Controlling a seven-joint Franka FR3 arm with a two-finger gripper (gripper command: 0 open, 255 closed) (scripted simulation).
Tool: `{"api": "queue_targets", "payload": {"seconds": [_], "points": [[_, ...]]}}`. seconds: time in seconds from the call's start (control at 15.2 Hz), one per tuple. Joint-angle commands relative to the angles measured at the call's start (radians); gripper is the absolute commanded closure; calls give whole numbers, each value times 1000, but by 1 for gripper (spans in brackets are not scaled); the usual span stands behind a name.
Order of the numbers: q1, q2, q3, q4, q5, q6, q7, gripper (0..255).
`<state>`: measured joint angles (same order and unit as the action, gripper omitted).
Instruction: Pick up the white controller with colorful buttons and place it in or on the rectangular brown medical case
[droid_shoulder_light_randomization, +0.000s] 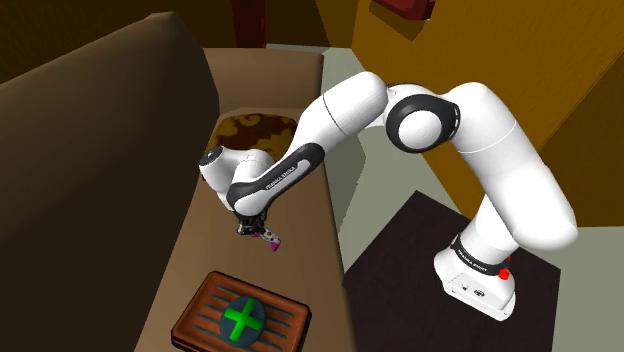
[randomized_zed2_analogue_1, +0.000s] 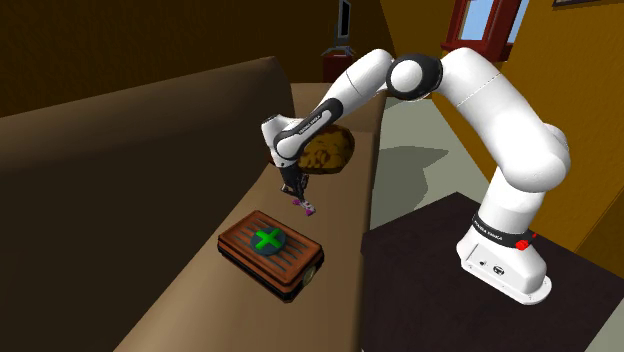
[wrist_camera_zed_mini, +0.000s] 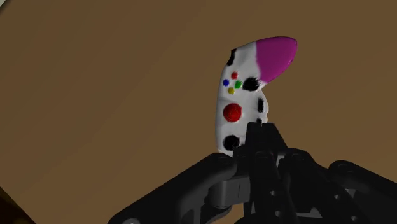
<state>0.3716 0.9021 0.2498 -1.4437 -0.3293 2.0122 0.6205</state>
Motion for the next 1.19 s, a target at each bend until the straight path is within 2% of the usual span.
{"api": "queue_targets", "payload": {"seconds": [0.0,0.2,0.26,0.33,0.4,0.92,1.12], "points": [[0,0,0,0,0,0,0,255],[0,0,0,0,0,0,0,255],[0,0,0,0,0,0,0,0],[-55,-146,9,-289,-33,297,24,0],[-97,-244,2,-515,-91,585,59,0],[-80,-155,-31,-488,-136,660,88,0],[-80,-155,-31,-488,-136,660,88,0]]}}
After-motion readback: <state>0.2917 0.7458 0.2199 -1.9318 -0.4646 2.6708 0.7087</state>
